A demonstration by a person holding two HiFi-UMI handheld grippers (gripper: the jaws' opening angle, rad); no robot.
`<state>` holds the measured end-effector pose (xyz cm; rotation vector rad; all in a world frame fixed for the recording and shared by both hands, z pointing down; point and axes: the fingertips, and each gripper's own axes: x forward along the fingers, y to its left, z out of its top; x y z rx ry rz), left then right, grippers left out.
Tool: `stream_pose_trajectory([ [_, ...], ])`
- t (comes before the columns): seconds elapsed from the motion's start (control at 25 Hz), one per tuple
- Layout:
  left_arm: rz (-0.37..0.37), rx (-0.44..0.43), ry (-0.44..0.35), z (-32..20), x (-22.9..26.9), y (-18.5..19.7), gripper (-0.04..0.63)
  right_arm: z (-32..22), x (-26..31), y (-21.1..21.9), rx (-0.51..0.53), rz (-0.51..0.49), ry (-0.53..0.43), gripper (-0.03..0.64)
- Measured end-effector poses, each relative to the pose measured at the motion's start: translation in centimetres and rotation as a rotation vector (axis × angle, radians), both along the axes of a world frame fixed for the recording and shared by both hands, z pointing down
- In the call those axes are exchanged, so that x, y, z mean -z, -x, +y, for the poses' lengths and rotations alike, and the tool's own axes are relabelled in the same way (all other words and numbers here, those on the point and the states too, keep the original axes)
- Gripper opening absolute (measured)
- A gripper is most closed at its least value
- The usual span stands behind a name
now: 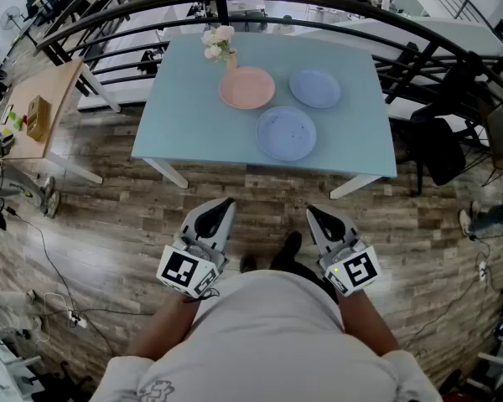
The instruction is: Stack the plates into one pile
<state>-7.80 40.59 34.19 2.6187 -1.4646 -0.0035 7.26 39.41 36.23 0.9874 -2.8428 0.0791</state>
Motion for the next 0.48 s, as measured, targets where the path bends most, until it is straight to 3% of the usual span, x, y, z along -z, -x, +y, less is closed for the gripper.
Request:
stream_pose_trajectory([
  [0.48, -0.017, 0.021, 0.028, -5.4, -1.5, -3.7, 0.005, -5.7, -1.5, -4.1, 0.019, -0.018, 0.020, 0.003],
])
